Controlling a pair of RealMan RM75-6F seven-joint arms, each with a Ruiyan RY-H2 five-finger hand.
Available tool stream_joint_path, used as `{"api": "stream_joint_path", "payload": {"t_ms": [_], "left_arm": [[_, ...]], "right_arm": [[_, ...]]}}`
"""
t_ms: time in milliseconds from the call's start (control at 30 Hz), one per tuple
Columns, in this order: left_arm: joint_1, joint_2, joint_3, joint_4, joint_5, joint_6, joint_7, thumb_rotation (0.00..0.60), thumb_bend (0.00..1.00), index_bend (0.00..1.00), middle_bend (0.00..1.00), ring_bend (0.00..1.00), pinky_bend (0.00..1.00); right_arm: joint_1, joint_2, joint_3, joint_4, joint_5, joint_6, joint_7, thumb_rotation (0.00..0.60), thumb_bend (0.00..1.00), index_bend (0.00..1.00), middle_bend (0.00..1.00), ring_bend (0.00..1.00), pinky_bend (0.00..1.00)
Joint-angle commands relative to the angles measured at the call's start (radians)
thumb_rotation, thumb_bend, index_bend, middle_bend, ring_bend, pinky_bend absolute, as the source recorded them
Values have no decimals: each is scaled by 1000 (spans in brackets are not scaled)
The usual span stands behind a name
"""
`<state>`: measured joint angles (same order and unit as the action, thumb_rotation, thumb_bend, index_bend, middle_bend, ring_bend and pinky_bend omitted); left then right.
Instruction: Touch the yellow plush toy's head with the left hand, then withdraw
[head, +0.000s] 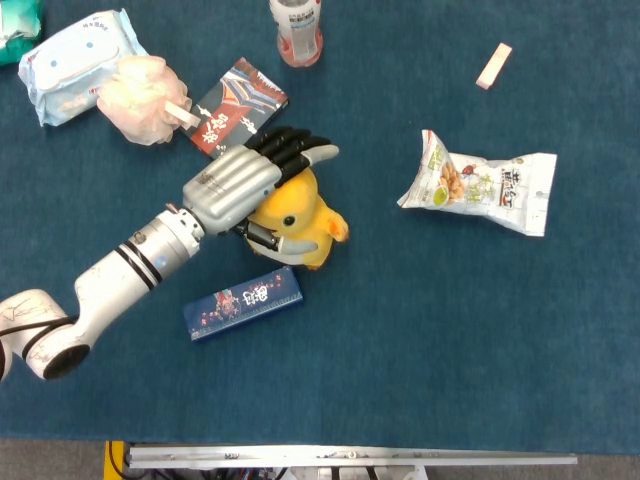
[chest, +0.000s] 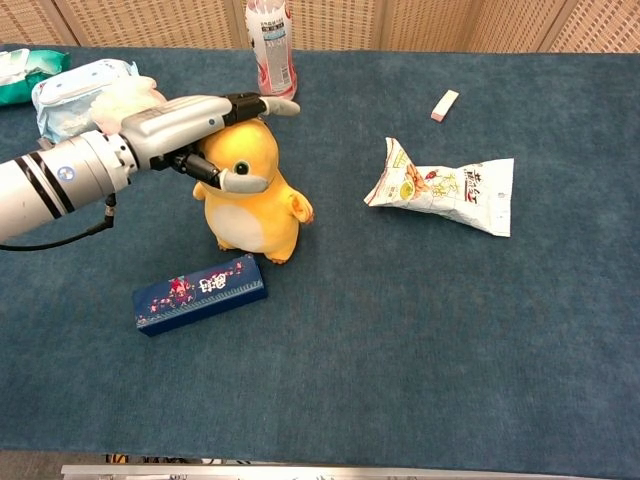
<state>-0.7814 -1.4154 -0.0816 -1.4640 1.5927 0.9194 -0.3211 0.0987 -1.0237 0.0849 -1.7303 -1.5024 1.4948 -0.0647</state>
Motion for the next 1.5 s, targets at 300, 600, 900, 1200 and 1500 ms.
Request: {"api": "stream_joint_path", "payload": {"t_ms": [300,600,900,1200,1500], "left_arm": [[9,18,-6,-31,-18,49,-13,191,57,68,91,45,44],[-7,6,-1,-50,-5,57,-17,191,57,68,88,45,44],[-16,-22,10,-16,-28,36,9,193,57,67,86,45,44],[-15,-21,14,-3,-53,25,20,191,57,68,85,45,44],[-3,10,2,-41,-48,72,19,192,57,68,86,45,44]], "right_arm": [[-1,-3,-1,6,-3,0,7,600,307,140,218,126,181],[-8,-1,-2,3,-3,7,5,600,306,140,218,126,181],[-13,0,-1,8,4,9,10,600,306,140,218,130,181],[-6,-7,1,18,4,-3,15,600,307,140,218,130,182],[-7,-9,1,22,1,-1,22,600,307,140,218,130,182]]}}
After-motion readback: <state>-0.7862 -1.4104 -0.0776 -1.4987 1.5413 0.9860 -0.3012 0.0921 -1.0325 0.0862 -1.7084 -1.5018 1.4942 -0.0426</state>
